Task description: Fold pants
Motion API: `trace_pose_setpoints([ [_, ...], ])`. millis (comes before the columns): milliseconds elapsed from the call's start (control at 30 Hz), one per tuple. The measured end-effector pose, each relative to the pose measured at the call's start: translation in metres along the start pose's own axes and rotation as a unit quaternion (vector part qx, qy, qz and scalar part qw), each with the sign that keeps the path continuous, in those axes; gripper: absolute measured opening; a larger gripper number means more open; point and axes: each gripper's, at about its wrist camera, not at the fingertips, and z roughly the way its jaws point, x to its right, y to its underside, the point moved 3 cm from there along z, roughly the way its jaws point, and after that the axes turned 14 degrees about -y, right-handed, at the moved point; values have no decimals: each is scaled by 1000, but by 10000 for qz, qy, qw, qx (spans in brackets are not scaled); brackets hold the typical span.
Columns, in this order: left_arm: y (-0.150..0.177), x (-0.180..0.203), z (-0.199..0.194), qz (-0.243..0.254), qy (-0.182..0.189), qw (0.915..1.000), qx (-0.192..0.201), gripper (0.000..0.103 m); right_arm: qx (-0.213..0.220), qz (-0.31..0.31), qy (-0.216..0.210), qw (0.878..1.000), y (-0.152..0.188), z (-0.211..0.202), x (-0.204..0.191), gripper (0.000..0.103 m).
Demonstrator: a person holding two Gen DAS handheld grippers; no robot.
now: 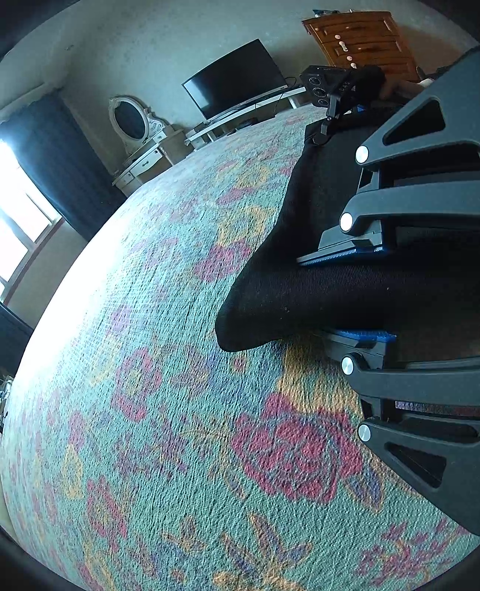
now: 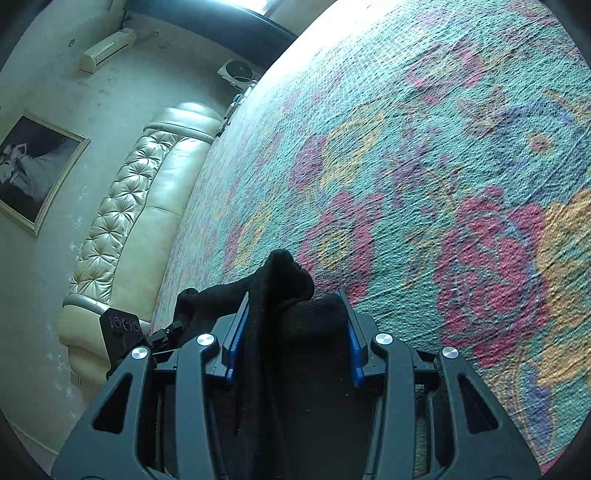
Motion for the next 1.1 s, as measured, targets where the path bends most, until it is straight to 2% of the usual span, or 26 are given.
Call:
trace_pose_setpoints([
  [667, 2, -16, -2, -126, 253, 9994, 179, 33, 101, -25, -174, 9998, 7, -12, 9, 42],
  [767, 1, -20, -4, -158, 491, 9986, 129, 39, 92, -6, -246, 9997, 8, -15, 7, 44],
  [900, 10, -25, -20, -111, 788, 9968, -84, 60, 14, 26, -162, 9999, 11, -27, -4, 55],
  [1000, 29, -32, -36, -103, 823, 9964, -190, 63, 164, 127, -76, 9998, 26, -50, -5, 64],
  [1100, 55, -41, -55, -191, 840, 9960, -236, 66, 79, 230, 4, 9997, 49, -71, -5, 64],
])
